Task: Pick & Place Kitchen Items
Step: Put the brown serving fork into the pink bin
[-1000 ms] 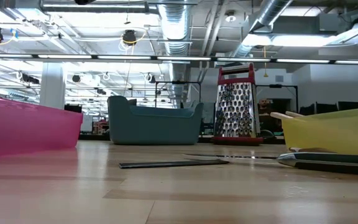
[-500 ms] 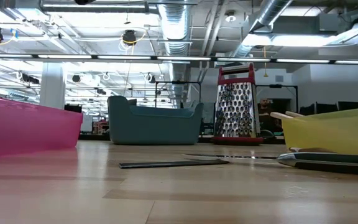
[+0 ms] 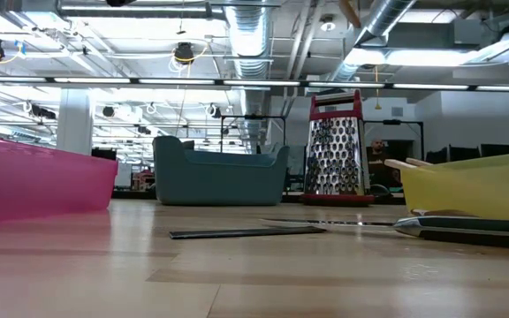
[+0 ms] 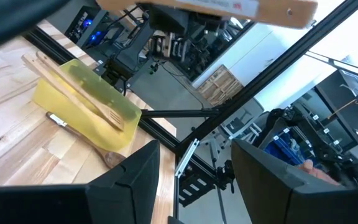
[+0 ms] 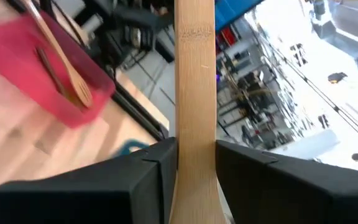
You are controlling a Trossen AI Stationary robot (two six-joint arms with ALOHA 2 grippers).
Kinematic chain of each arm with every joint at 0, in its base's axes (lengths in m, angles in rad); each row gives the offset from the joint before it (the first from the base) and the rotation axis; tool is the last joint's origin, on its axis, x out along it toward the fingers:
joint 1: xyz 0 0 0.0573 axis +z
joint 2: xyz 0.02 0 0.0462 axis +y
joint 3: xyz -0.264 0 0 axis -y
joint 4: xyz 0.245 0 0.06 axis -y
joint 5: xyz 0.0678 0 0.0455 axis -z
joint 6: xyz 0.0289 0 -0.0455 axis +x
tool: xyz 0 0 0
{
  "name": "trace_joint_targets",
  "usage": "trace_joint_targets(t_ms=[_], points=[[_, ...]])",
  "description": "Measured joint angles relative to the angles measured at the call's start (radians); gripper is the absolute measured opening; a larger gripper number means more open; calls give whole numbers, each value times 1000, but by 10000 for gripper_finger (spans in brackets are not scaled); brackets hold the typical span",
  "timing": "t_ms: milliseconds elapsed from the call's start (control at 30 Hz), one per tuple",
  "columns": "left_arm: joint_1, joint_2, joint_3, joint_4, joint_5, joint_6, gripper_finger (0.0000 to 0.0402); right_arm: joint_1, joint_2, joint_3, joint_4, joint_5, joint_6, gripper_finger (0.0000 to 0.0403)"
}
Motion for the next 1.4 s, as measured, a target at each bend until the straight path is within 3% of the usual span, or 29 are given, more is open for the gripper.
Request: trace_joint_targets(t_ms=[200,400,633,800,967,1167,1267,1400], points=[[0,0,0,0,0,0,182,-42,18,138,-99,20,-25,103],[0,0,0,1,0,0,182,-67,91,338,-262,-60,-25,103],[0,0,0,-1,0,0,182,-62,245,555,-389,-308,56,103],[0,0,0,-1,22,0,182,-50,281,623,-405,-667,-17,103],[0,0,0,-1,51,4,182,-43,247,629,-308,-1025,-23,103],[0,0,0,-1,50,31,182,-58,213,629,-282,-1553,-3,103],[0,0,0,-2,50,34,182,-51,206,629,-262,-1720,36,103],[0,0,0,-1,50,34,182,-18,211,628,-212,-1857,101,103]])
